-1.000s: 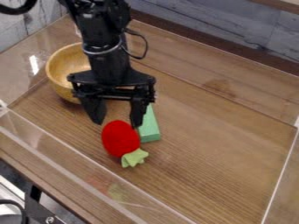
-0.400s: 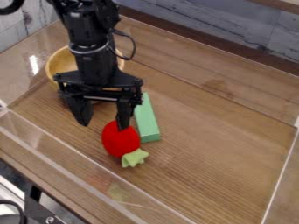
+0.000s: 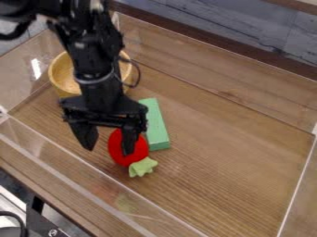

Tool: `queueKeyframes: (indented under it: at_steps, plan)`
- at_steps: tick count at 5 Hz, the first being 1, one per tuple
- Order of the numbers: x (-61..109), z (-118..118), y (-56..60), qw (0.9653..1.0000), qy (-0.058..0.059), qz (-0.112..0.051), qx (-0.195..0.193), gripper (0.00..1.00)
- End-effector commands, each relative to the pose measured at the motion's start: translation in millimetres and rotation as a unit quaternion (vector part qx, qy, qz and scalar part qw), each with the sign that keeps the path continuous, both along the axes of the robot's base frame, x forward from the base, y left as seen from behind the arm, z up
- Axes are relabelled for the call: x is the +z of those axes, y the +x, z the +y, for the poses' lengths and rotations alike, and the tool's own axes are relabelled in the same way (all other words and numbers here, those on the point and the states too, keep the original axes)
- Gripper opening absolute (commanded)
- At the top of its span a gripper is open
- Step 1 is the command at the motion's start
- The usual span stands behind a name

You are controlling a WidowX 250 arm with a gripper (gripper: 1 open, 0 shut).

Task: Move the red fruit to the right side of the table

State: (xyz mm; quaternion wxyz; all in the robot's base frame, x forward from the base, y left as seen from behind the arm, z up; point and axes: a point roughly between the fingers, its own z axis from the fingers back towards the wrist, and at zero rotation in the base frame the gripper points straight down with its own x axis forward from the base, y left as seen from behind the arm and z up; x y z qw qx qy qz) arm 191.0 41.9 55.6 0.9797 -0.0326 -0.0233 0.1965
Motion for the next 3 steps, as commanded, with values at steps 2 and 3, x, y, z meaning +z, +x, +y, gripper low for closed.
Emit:
queueKeyframes:
  at_steps: [2,3]
  plan:
    - [34.4,-14,8.0,0.9986,-0.009,-0.027,-0.045,1.0]
    - [33.8,-16,7.0,0.9991,-0.007,-0.026,-0.032,1.0]
